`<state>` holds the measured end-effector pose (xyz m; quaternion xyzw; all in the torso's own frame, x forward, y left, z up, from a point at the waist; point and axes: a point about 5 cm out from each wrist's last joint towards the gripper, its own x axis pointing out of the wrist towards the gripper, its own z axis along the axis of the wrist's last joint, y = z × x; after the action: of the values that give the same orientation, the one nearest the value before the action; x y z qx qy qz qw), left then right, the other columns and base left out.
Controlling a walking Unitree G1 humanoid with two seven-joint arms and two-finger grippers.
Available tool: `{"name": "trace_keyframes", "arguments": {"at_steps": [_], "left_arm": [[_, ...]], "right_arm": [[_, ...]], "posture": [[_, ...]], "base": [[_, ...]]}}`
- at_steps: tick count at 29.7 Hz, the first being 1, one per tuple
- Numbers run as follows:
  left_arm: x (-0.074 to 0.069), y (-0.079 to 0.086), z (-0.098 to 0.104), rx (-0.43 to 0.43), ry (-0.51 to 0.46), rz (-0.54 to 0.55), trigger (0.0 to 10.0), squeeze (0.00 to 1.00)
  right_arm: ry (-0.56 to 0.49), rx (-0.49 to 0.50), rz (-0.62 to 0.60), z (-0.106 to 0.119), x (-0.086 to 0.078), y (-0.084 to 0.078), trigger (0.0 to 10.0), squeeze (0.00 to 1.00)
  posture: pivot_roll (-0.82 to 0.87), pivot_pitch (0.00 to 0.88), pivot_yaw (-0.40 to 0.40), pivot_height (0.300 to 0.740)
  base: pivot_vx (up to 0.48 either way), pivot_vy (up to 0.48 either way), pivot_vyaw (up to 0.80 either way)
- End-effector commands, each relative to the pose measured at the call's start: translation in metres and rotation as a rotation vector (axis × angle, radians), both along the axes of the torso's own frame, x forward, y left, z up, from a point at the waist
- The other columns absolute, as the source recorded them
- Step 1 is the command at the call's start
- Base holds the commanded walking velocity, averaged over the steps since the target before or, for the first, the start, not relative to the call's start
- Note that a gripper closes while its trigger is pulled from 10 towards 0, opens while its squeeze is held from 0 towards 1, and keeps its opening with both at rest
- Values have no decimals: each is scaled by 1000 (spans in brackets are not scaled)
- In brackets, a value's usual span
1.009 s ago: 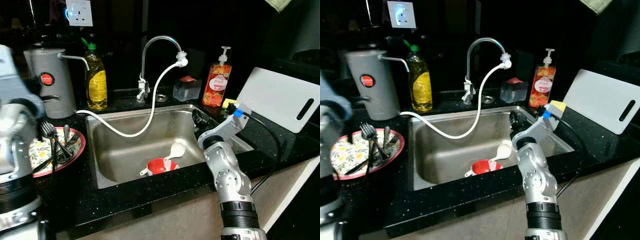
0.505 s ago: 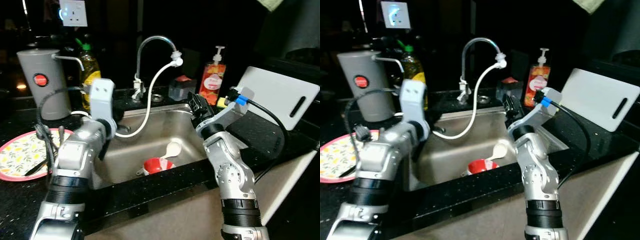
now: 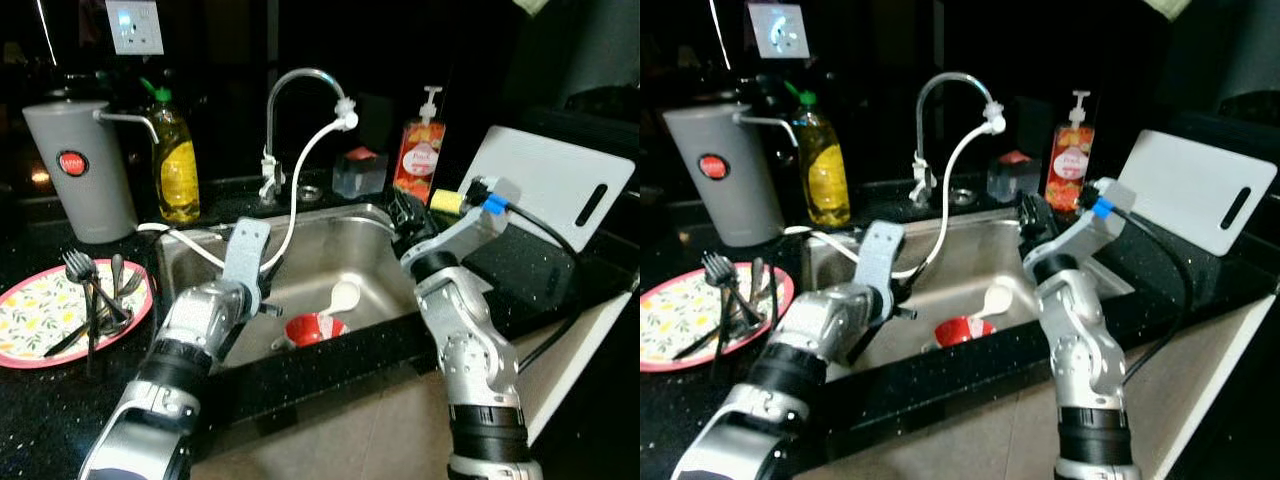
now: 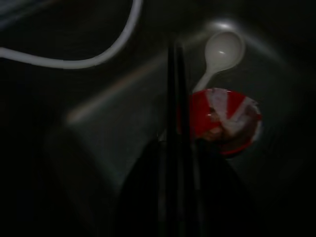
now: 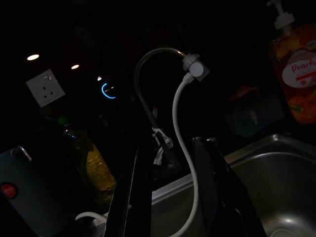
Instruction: Kitchen organization
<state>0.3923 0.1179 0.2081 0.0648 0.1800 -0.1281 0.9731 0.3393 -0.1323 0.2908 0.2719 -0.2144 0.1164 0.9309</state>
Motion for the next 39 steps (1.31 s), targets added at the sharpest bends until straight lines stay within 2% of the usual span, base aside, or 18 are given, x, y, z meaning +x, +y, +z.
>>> {"name": "trace_keyframes", "arguments": {"at_steps": [1,2,3,4,5,6,7,8,11,15,17,20,27,34,36,39], "left_arm": [[3,4,5,8,-54,37,10000,1000],[3,4,5,8,-54,37,10000,1000],[4,3,29,-54,-211,41,10000,1000],[1,4,56,-163,-386,39,10000,0],[-6,11,79,-249,-536,77,10000,0],[-6,11,79,-249,-536,77,10000,0],[-16,22,94,-278,-659,113,10000,0],[-19,25,95,-260,-678,116,10000,0],[-23,25,90,-242,-667,92,10000,0],[-29,29,78,-174,-668,85,10000,0],[-29,32,71,-145,-659,109,10000,0],[-32,42,60,-43,-659,177,10000,0],[-38,48,57,-25,-659,203,10000,0],[-44,61,43,-27,-622,264,10000,0],[-47,71,36,-64,-618,297,10000,0],[-48,75,32,-113,-622,304,10000,0]], "right_arm": [[15,1,6,-2,-1,0,10000,0],[15,1,6,-2,-1,0,10000,0],[15,-2,9,-2,-1,1,10000,0],[16,-4,13,-2,-1,1,10000,0],[17,-7,17,-2,-1,2,10000,0],[17,-7,17,-2,-1,2,10000,0],[19,-8,24,-3,-1,3,10000,0],[20,-8,27,-3,-1,4,10000,0],[22,-10,34,-3,-1,6,10000,0],[24,-18,44,-4,0,9,10000,0],[24,-19,46,-4,0,10,10000,0],[32,-16,46,-6,1,10,10000,0],[48,-13,55,-11,1,13,10000,0],[54,-16,66,-11,2,16,10000,0],[66,-20,71,-14,3,16,10000,0],[73,-26,80,-16,3,19,10000,0]], "posture": [[-79,0,-20,740],[-79,0,-20,740],[-77,0,-22,740],[-76,0,-25,740],[-76,0,-28,740],[-76,0,-28,740],[-70,0,-34,740],[-69,0,-35,740],[-64,0,-40,740],[-58,0,-40,740],[-50,0,-43,740],[-30,0,-46,740],[-8,0,-58,740],[-4,0,-69,740],[-4,0,-77,740],[-5,0,-78,740]], "base": [[0,0,0],[0,0,0],[0,0,0],[0,0,0],[0,0,0],[0,0,0],[0,0,0],[0,0,0],[0,0,0],[0,0,0],[0,0,0],[0,0,0],[0,0,0],[0,0,0],[0,0,0],[0,0,0]]}}
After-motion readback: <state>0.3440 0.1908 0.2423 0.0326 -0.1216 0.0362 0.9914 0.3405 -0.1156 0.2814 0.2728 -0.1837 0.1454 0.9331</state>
